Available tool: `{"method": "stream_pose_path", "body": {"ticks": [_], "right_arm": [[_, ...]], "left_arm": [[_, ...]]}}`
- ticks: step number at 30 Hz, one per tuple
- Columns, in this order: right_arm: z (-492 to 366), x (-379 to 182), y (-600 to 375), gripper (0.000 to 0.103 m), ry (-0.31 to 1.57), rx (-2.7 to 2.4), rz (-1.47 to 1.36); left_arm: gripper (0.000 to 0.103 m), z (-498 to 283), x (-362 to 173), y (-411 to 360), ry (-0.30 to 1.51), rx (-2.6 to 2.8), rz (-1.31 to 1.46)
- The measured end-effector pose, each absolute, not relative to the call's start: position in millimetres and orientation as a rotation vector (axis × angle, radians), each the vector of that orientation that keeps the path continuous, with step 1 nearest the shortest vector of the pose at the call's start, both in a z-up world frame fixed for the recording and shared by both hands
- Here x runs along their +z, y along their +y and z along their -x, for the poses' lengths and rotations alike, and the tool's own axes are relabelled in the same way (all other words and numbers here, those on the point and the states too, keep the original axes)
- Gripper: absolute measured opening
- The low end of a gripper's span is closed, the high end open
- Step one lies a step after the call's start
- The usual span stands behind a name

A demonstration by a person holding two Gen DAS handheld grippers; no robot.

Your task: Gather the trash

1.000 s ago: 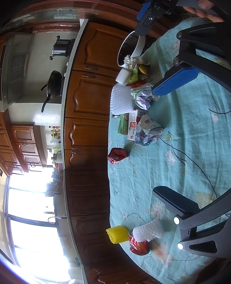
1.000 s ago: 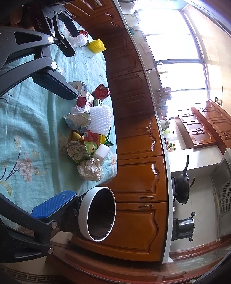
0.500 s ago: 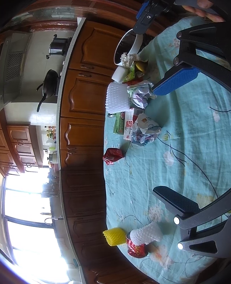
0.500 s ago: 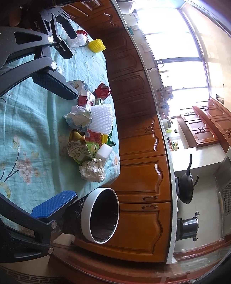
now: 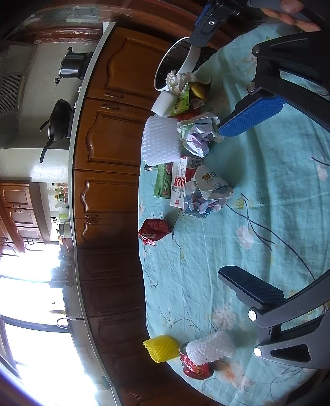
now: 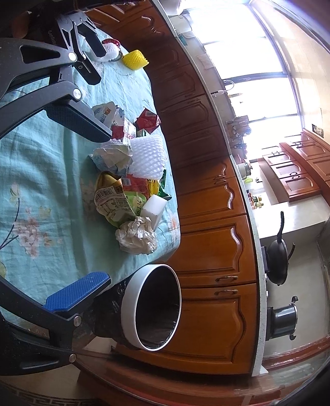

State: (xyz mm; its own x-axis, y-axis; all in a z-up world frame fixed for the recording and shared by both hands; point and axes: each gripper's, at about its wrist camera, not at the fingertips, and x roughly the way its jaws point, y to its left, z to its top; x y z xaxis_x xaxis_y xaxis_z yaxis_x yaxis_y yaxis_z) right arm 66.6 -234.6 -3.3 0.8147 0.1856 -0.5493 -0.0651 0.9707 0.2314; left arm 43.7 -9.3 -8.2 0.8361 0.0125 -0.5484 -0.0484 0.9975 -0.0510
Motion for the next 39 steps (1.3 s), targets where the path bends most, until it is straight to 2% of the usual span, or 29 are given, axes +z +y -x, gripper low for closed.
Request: {"method": "stream_pose_path", "body": {"ticks": [5, 11, 13, 17, 22, 27, 30, 31, 32, 33, 34, 36, 39], "right_arm": [[-77, -8, -242, 0.102, 0.626, 0.133, -0.225], [-89, -12, -247, 0.093, 0.658, 0.149, -0.250], [-92, -12, -242, 0.083, 0.664, 0.169, -0.246], [-100, -11, -224, 0.073, 0.681, 0.243, -0.244], [-109, -20, -196, 0.053, 0.728, 0.331, -0.217], [-123, -36, -179, 0.044, 0.792, 0.378, -0.211], [-128, -39, -174, 0.044, 0.806, 0.392, -0.202], [-130, -39, -171, 0.044, 0.809, 0.397, -0.194], [-132, -40, -169, 0.043, 0.814, 0.401, -0.187], [-133, -41, -168, 0.042, 0.815, 0.401, -0.184], [-134, -41, -167, 0.042, 0.813, 0.406, -0.186], [-134, -39, -165, 0.041, 0.810, 0.418, -0.182], [-132, -33, -156, 0.040, 0.785, 0.445, -0.172]], "left_arm": [[0.102, -59, -9, -10, 0.604, 0.024, 0.066], [0.098, -79, -13, -11, 0.639, 0.018, 0.051], [0.095, -86, -14, -10, 0.653, 0.020, 0.043], [0.090, -100, -17, -5, 0.672, 0.018, 0.038], [0.085, -119, -24, 4, 0.701, 0.003, 0.050], [0.077, -137, -34, 5, 0.741, -0.033, 0.061], [0.065, -146, -39, 5, 0.767, -0.069, 0.076], [0.054, -149, -41, 5, 0.778, -0.084, 0.084], [0.039, -152, -42, 7, 0.791, -0.103, 0.093], [0.034, -153, -43, 8, 0.801, -0.119, 0.104], [0.031, -154, -43, 10, 0.798, -0.124, 0.112], [0.019, -153, -42, 16, 0.792, -0.147, 0.135], [0.016, -147, -39, 25, 0.773, -0.149, 0.133]]}}
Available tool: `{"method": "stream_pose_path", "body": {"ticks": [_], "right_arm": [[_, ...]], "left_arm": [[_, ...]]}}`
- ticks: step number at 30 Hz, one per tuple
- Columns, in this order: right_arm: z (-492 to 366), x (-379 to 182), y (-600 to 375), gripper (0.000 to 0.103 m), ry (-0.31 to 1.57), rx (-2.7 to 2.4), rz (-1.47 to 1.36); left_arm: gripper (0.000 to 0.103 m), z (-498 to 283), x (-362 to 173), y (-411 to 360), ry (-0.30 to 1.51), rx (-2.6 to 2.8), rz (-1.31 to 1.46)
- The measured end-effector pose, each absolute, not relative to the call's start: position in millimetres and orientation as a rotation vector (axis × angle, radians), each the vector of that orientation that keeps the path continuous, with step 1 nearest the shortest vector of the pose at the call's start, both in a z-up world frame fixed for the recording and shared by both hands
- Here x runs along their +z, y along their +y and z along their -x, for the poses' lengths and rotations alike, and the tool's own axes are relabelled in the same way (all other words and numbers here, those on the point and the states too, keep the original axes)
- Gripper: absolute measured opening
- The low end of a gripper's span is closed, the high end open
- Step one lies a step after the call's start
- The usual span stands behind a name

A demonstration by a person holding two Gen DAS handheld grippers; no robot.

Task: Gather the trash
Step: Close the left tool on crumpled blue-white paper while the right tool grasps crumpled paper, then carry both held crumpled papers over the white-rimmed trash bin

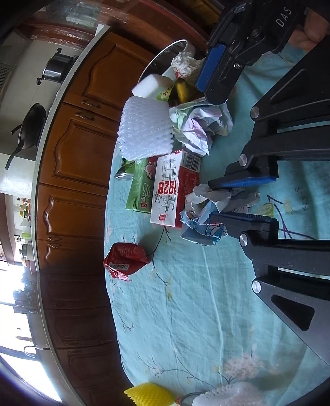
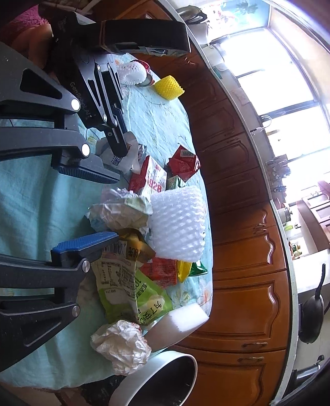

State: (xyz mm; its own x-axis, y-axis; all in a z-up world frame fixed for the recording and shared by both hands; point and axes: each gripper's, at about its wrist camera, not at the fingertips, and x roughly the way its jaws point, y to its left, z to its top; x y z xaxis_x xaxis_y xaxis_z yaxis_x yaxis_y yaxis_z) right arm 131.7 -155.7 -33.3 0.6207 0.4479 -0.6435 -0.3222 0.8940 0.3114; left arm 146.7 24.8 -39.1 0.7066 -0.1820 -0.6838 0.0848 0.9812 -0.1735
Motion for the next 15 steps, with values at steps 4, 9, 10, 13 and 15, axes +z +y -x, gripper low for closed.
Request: {"method": "stream_pose_path", "body": {"ticks": [4, 9, 10, 13, 15], "right_arm": [[-134, -37, -142, 0.040, 0.799, 0.438, -0.111], [-146, -51, -145, 0.015, 0.842, 0.386, -0.111], [-145, -49, -147, 0.007, 0.837, 0.383, -0.107], [-140, -41, -154, 0.001, 0.821, 0.384, -0.119], [-134, -35, -159, 0.001, 0.806, 0.388, -0.129]], "left_arm": [[0.016, -139, -39, 37, 0.764, -0.141, 0.146], [0.016, -125, -31, 39, 0.752, -0.149, 0.169], [0.015, -121, -28, 36, 0.747, -0.152, 0.167], [0.015, -113, -20, 28, 0.728, -0.172, 0.158], [0.015, -108, -14, 22, 0.715, -0.188, 0.152]]}}
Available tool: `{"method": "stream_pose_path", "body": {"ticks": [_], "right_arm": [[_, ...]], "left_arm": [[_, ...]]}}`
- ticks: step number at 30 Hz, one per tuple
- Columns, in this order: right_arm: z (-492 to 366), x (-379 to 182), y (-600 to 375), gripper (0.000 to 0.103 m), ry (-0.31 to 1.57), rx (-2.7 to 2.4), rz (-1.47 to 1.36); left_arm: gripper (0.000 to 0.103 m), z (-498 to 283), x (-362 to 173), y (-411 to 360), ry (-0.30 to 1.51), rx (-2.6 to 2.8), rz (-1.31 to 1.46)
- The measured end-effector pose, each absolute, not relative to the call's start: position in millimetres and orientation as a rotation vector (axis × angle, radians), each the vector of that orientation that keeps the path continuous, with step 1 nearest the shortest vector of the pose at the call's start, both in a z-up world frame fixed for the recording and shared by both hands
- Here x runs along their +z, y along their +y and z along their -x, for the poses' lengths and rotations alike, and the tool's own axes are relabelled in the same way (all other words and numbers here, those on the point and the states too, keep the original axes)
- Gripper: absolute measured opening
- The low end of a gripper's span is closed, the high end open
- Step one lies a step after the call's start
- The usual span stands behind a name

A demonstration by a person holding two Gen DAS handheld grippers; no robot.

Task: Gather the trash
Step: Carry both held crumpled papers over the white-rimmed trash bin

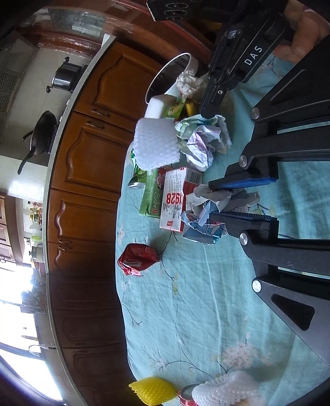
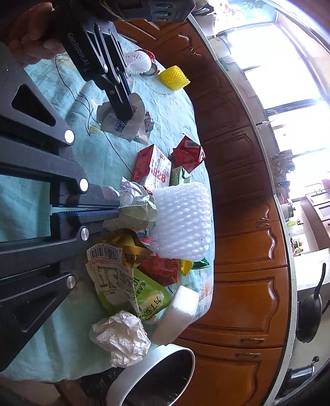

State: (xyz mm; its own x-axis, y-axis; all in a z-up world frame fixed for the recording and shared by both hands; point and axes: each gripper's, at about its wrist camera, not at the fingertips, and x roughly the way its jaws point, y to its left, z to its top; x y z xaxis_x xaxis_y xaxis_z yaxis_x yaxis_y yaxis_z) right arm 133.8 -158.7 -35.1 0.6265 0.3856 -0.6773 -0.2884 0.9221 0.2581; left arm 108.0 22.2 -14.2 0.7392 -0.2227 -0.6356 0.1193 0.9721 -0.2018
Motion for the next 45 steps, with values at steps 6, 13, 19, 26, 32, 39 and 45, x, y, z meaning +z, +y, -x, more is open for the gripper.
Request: {"method": "stream_pose_path", "body": {"ticks": [6, 13, 19, 26, 32, 39, 45], "right_arm": [[-112, -12, -175, 0.000, 0.743, 0.434, -0.181], [-100, 4, -208, 0.000, 0.705, 0.378, -0.230], [-96, 9, -250, 0.000, 0.684, 0.302, -0.280], [-98, 12, -293, 0.000, 0.659, 0.211, -0.301], [-109, 10, -330, 0.000, 0.645, 0.137, -0.316], [-128, 12, -367, 0.000, 0.625, 0.075, -0.324], [-149, 2, -393, 0.000, 0.636, 0.027, -0.325]], "left_arm": [[0.016, -91, 5, 5, 0.677, -0.248, 0.130], [0.016, -84, 21, -21, 0.651, -0.334, 0.108], [0.016, -101, 24, -49, 0.664, -0.413, 0.092], [0.016, -128, 24, -83, 0.663, -0.487, 0.048], [0.016, -159, 20, -106, 0.682, -0.543, 0.031], [0.016, -192, 24, -137, 0.670, -0.595, -0.009], [0.016, -225, 21, -174, 0.695, -0.617, -0.035]]}}
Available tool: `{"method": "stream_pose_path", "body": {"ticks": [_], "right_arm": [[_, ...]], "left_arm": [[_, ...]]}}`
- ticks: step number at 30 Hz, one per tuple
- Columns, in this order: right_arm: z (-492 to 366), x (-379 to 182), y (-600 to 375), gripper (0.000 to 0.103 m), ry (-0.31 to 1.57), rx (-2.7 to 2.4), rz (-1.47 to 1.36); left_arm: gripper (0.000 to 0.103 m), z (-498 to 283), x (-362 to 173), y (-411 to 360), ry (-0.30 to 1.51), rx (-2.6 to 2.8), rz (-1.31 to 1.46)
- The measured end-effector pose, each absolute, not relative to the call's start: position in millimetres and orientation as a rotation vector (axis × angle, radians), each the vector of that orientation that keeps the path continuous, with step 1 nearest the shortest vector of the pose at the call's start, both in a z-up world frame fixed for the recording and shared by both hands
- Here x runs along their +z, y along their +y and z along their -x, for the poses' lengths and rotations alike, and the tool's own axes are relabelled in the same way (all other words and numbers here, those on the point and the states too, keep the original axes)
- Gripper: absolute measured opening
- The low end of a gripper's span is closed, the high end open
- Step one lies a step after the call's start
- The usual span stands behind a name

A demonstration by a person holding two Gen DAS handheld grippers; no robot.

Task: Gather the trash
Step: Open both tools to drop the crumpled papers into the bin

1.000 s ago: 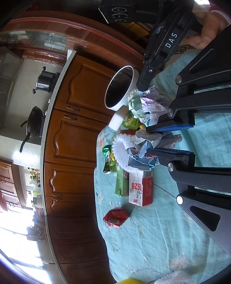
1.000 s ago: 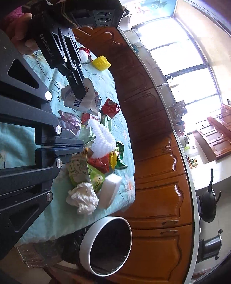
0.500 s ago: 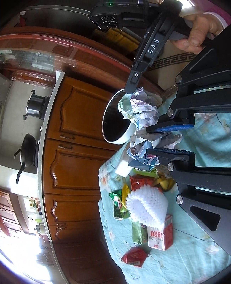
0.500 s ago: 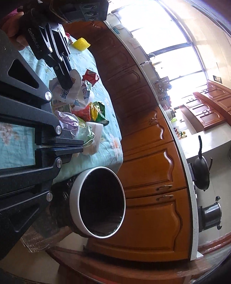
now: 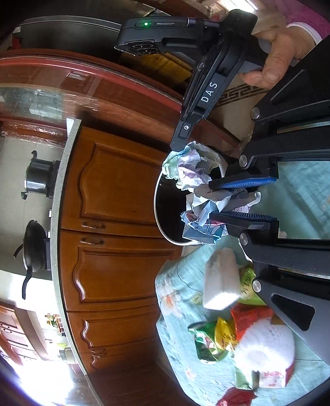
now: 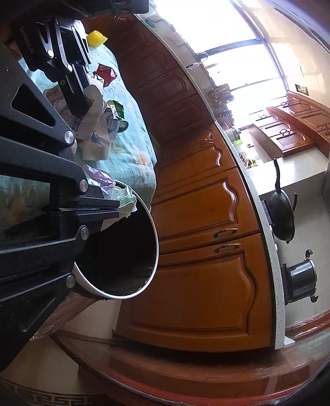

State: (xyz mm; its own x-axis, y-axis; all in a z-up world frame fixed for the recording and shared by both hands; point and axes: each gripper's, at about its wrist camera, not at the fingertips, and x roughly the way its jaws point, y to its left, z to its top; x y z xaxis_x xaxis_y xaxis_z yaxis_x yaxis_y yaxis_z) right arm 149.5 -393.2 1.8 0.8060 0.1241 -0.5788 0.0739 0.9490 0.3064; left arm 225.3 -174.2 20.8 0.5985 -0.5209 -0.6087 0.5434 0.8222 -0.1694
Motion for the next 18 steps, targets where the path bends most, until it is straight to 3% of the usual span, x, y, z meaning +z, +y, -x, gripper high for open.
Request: {"method": "stream_pose_path", "body": {"ticks": [15, 18], "right_arm": [[-192, -24, -439, 0.000, 0.702, -0.025, -0.334], [-197, -28, -442, 0.001, 0.714, -0.025, -0.337]], "left_arm": [[0.017, -312, -3, -249, 0.793, -0.609, -0.060], [0.028, -317, -7, -256, 0.808, -0.602, -0.056]]}}
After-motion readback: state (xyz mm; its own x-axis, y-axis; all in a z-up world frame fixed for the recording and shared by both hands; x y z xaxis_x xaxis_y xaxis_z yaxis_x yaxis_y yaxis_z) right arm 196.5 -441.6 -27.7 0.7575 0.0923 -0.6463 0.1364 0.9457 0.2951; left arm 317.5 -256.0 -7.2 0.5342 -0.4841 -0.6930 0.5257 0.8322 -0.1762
